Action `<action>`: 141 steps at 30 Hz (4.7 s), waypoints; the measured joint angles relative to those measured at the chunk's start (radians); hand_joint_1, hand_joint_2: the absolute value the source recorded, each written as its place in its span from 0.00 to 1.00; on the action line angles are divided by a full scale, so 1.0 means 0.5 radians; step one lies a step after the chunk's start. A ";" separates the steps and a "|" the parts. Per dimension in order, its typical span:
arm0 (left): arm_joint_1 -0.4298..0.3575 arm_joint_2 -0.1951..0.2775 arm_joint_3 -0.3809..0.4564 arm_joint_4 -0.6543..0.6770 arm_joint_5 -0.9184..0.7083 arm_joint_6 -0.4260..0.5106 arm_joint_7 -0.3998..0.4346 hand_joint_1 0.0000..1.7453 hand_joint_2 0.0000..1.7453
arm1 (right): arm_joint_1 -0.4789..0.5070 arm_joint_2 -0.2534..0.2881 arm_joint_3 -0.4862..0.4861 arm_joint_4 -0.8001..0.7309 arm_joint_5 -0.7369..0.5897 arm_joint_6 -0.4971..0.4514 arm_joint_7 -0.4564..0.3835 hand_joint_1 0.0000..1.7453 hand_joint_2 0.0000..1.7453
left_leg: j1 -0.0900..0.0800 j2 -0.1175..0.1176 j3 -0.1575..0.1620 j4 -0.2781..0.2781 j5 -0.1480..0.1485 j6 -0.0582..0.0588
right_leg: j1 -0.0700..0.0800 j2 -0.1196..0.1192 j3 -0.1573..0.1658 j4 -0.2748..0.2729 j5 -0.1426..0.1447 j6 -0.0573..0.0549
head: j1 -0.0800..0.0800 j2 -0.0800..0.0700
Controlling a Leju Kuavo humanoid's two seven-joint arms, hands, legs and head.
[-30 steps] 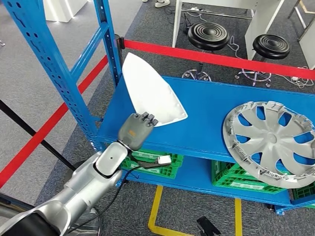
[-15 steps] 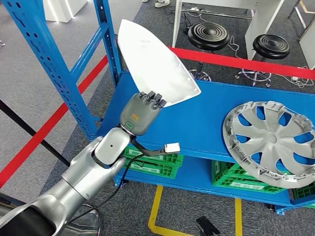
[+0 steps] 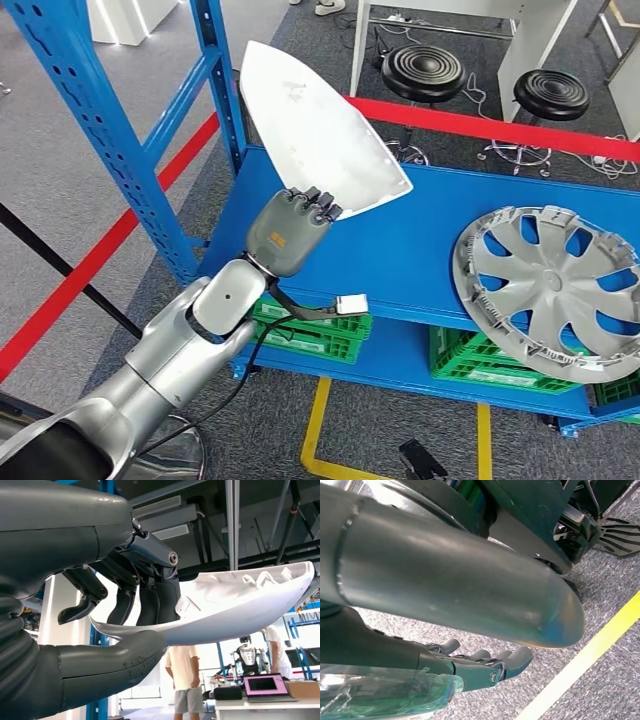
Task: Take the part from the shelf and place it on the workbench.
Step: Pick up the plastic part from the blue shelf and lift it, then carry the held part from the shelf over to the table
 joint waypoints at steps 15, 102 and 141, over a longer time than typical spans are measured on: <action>0.000 -0.008 0.005 0.018 -0.003 0.057 0.038 1.00 1.00 | -0.008 0.015 -0.032 -0.006 0.019 0.004 -0.004 0.00 0.00 | -0.020 0.001 0.006 -0.014 0.004 0.049 | -0.026 0.001 -0.003 0.004 -0.014 0.038 | 0.000 0.000; 0.421 0.308 0.204 -0.407 0.003 -0.074 -0.037 1.00 1.00 | -0.023 0.124 -0.058 -0.036 0.196 -0.062 -0.018 0.00 0.00 | -0.012 0.009 0.192 0.218 -0.233 -0.057 | 0.024 -0.002 -0.326 0.045 0.270 -0.118 | -0.002 0.000; 0.502 0.298 0.306 -0.495 0.052 -0.149 -0.182 1.00 1.00 | 0.012 0.171 -0.061 -0.036 0.343 -0.127 -0.030 0.00 0.00 | -0.065 0.016 0.279 -0.140 -0.145 0.075 | 0.033 0.013 -0.483 0.281 0.111 -0.062 | 0.011 0.000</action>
